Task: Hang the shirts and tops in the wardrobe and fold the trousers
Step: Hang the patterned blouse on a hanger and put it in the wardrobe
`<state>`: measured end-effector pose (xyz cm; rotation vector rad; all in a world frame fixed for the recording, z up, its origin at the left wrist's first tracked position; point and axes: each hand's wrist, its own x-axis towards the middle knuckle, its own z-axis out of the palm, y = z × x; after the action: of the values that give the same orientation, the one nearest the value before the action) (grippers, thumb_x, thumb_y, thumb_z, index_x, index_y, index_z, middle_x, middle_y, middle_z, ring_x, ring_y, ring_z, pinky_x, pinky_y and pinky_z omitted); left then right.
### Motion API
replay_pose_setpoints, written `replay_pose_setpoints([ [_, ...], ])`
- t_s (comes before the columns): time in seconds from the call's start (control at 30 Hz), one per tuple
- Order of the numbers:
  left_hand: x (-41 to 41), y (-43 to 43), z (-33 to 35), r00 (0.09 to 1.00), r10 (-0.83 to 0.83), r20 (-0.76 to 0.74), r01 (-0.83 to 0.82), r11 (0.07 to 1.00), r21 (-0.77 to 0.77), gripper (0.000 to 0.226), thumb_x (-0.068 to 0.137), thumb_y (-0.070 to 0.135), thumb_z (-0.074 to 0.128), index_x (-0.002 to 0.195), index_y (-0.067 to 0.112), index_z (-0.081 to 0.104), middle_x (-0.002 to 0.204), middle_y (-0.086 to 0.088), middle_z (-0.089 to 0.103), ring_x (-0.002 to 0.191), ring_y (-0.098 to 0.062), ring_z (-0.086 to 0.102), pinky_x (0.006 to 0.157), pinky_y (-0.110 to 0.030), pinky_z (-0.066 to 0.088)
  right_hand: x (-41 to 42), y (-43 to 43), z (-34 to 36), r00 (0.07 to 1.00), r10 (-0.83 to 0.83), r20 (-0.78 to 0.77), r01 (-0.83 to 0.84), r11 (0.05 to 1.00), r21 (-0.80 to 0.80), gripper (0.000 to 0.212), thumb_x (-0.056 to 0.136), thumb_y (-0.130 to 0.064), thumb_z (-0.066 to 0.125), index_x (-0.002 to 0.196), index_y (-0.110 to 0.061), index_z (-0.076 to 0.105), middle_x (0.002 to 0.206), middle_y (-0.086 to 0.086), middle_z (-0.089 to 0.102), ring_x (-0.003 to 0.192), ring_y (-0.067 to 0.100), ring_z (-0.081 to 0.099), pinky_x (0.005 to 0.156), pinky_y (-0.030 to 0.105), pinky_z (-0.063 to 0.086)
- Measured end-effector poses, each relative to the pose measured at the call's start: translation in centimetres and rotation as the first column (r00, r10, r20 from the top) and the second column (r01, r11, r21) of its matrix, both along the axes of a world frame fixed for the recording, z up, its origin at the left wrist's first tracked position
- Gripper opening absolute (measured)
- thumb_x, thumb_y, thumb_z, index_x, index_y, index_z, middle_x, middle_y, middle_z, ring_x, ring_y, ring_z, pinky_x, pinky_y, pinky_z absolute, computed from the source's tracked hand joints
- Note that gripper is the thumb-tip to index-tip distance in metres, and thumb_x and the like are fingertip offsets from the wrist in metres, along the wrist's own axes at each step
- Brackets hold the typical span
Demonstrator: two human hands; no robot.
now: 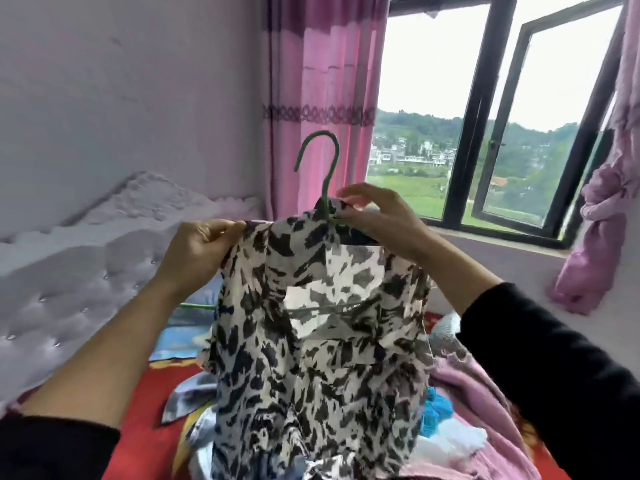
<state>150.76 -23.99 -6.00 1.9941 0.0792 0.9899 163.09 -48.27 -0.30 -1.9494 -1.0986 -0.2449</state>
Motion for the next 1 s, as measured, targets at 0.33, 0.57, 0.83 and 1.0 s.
replay_pose_setpoints([
  [0.33,-13.1,0.5,-1.8,0.914,0.404,-0.028,-0.405,0.913,-0.049,0.038,0.090,0.040,0.061,0.081,0.005,0.073,0.065,-0.009,0.063,0.060,-0.014,0.051,0.062,-0.031,0.045,-9.4,7.5,1.6,0.971,0.238,-0.019,-0.238,0.957,-0.163,0.029,0.096,-0.028,0.055,0.077,-0.007,0.063,0.070,0.002,0.057,0.065,0.019,0.054,0.070,0.035,0.050],
  [0.57,-26.0,4.2,-0.7,0.669,0.740,-0.071,-0.739,0.672,0.038,0.035,0.088,0.033,0.065,0.107,0.004,0.071,0.104,-0.011,0.071,0.093,-0.016,0.062,0.075,-0.024,0.039,-16.3,13.2,2.2,0.923,0.374,-0.089,-0.378,0.925,-0.037,0.030,0.097,-0.028,0.055,0.092,-0.002,0.070,0.097,0.013,0.071,0.080,0.017,0.058,0.089,0.041,0.050],
  [0.83,-39.8,9.1,-0.9,0.487,0.861,-0.145,-0.816,0.508,0.275,0.050,0.093,0.053,0.045,0.079,0.012,0.070,0.081,-0.005,0.066,0.084,-0.028,0.059,0.070,-0.033,0.044,-28.7,22.1,2.8,0.719,0.667,-0.193,-0.672,0.739,0.048,0.032,0.100,-0.026,0.049,0.093,0.004,0.059,0.074,0.014,0.069,0.074,0.035,0.065,0.076,0.044,0.056],
  [1.0,-47.2,11.8,-1.7,0.501,0.845,-0.187,-0.710,0.525,0.469,0.038,0.096,0.057,0.035,0.075,0.034,0.057,0.076,0.011,0.059,0.080,-0.014,0.056,0.087,-0.039,0.038,-37.2,28.4,1.9,0.634,0.742,-0.218,-0.762,0.648,-0.008,0.036,0.100,-0.029,0.048,0.098,0.004,0.061,0.078,0.012,0.070,0.073,0.023,0.066,0.075,0.033,0.057],
])
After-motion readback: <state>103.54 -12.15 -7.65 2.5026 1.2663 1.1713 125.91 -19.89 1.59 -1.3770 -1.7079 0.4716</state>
